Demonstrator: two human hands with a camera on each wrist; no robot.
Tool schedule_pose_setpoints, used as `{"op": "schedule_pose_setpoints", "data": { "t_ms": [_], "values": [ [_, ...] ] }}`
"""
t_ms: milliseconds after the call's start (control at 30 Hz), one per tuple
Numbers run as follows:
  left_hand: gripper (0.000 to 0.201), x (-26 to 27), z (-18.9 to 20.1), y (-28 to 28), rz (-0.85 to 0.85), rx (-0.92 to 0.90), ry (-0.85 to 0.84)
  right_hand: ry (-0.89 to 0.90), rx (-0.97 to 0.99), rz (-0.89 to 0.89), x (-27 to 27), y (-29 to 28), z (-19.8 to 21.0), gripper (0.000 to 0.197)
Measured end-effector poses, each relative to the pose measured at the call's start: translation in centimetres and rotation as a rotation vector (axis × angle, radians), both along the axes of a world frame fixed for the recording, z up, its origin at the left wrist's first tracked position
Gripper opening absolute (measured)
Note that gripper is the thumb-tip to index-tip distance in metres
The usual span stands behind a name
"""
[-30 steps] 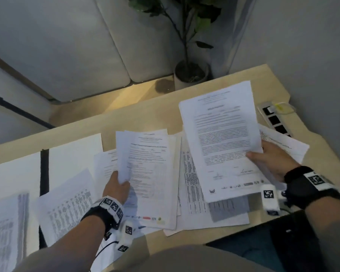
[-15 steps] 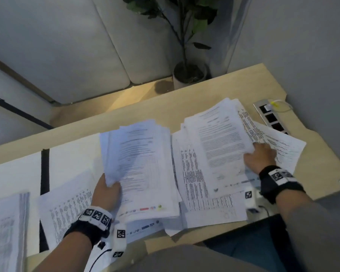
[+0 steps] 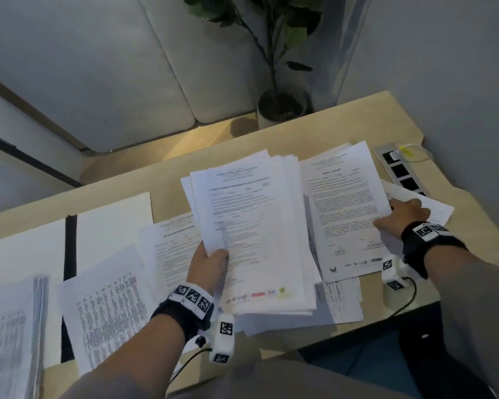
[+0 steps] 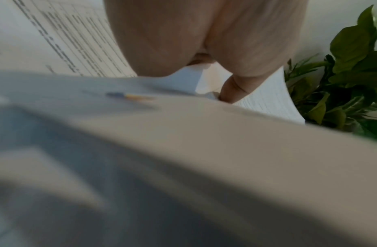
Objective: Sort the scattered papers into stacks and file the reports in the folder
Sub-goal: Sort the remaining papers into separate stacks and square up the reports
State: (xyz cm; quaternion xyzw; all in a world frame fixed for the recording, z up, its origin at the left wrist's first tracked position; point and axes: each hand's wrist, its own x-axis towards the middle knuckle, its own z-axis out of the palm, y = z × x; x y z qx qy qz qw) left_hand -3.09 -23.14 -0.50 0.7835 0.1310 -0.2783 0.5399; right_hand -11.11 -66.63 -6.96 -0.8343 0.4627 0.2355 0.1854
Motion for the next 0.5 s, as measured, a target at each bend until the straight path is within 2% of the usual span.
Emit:
{"op": "schedule_pose_setpoints", "data": {
  "t_ms": [133, 233, 333, 500],
  "values": [
    [0.022, 0.2, -0.9, -1.5, -0.001, 0.064, 0.033, -0.008, -0.005, -0.018, 0.1, 0.6, 0.4, 0.057],
    [0.012, 0.4, -1.9, -2.5, -0.025, 0.117, 0.047, -0.059, 0.036, -0.016, 0.0, 1.1, 0.6, 0.044],
    [0.017, 0.3, -2.9, -3.1, -0.099, 0.227, 0.047, -0.150, 0.030, 0.045, -0.4, 0.8, 0.0, 0.023],
    [0.018, 0.9, -4.2, -3.4, -0.068, 0.361, 0.043, -0.332, 0.142, -0.038, -0.6, 1.5, 1.4, 0.016]
  ]
}}
